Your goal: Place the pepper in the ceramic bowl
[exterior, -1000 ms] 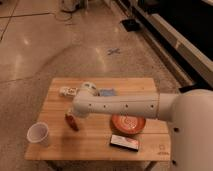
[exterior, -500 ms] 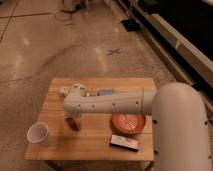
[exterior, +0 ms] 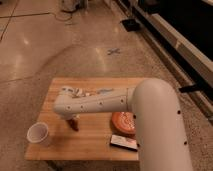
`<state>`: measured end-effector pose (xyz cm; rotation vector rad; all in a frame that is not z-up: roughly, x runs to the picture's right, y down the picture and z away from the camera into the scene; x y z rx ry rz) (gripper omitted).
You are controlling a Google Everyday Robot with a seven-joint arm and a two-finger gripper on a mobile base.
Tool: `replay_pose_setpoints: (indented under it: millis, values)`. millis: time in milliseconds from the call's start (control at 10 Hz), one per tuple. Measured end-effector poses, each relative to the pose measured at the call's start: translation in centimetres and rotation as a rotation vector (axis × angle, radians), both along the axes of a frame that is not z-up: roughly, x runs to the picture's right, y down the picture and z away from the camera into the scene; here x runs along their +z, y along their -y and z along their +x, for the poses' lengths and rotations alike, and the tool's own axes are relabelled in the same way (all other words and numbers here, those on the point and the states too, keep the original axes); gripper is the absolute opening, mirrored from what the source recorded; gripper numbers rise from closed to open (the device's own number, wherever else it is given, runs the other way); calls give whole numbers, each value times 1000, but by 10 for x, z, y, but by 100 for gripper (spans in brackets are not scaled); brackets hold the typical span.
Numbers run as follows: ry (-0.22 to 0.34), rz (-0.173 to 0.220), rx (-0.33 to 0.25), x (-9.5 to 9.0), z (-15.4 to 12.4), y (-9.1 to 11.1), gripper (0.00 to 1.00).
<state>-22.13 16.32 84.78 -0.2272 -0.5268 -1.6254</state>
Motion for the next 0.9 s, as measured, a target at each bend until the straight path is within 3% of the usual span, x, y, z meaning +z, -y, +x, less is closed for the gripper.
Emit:
replay_pose_setpoints:
  millis: [100,400,700,900]
  values:
    - [-16,0,-13,6,1,0,64]
    - [-52,-29,-8,11,6,-4,37]
    - [-82,-63,37,-3,20,1,7]
    - [-100,-64,104,-21,43,25,0]
